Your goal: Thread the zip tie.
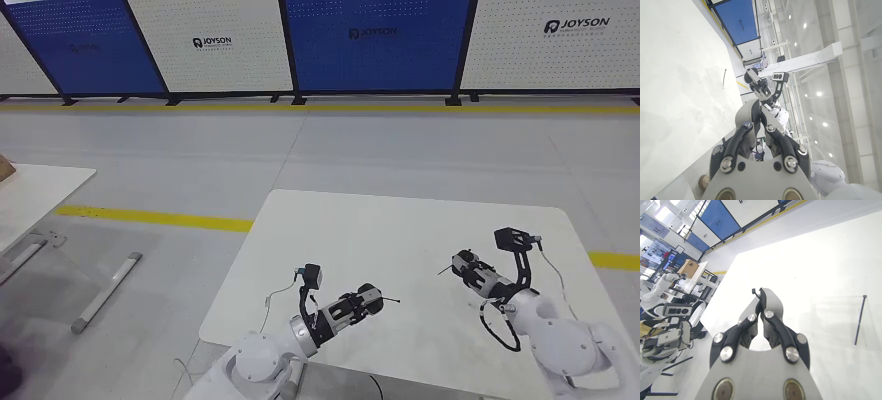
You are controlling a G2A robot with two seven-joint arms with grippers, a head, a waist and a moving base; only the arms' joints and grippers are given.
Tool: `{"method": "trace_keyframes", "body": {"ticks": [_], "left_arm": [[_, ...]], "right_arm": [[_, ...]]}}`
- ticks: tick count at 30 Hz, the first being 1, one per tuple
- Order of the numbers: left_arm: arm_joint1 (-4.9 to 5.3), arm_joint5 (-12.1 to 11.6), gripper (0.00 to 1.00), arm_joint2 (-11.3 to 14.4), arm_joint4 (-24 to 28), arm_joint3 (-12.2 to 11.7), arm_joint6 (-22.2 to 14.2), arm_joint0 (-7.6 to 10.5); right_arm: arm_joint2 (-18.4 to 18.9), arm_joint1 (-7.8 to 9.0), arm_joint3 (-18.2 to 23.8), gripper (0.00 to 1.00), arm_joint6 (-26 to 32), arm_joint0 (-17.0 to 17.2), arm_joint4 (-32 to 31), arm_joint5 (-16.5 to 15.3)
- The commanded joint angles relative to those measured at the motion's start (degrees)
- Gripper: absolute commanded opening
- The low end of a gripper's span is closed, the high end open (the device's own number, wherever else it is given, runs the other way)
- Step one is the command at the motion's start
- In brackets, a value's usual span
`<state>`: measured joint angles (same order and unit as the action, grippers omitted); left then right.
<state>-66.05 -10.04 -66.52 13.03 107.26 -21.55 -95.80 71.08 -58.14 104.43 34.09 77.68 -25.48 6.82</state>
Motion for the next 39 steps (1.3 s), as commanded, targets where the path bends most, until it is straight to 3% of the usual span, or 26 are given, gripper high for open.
{"method": "trace_keyframes", "body": {"ticks": [1, 4, 7, 8, 10, 12, 39], "left_arm": [[-0.03, 0.11, 0.00, 0.07, 0.00, 0.03, 0.42, 0.15], [-0.40, 0.91, 0.00, 0.51, -1.47, 0.52, 6.16, 1.17], [-1.11, 1.59, 0.00, 2.72, -8.31, 0.90, 16.21, 2.45], [-1.45, 2.51, 0.00, 4.15, -11.35, 0.35, 19.53, 3.26], [-2.00, 5.09, 0.00, 6.38, -13.74, -0.59, 22.60, 4.74], [-2.38, 7.20, 0.00, 8.08, -12.13, -0.69, 21.84, 5.56], [-2.38, 7.20, 0.00, 8.08, -12.13, -0.69, 21.84, 5.56]], "right_arm": [[0.00, 0.00, 0.00, 0.00, -0.01, 0.00, 0.00, 0.00], [0.00, 0.00, 0.00, 0.00, -0.01, 0.00, 0.00, 0.00], [0.00, 0.00, 0.00, 0.00, -0.01, 0.00, 0.00, 0.00], [0.00, 0.00, 0.00, 0.00, -0.01, 0.00, 0.00, 0.00], [0.00, 0.00, 0.00, 0.00, -0.01, 0.00, 0.00, 0.00], [0.00, 0.00, 0.00, 0.00, -0.01, 0.00, 0.00, 0.00], [0.00, 0.00, 0.00, 0.00, -0.01, 0.00, 0.00, 0.00]]}}
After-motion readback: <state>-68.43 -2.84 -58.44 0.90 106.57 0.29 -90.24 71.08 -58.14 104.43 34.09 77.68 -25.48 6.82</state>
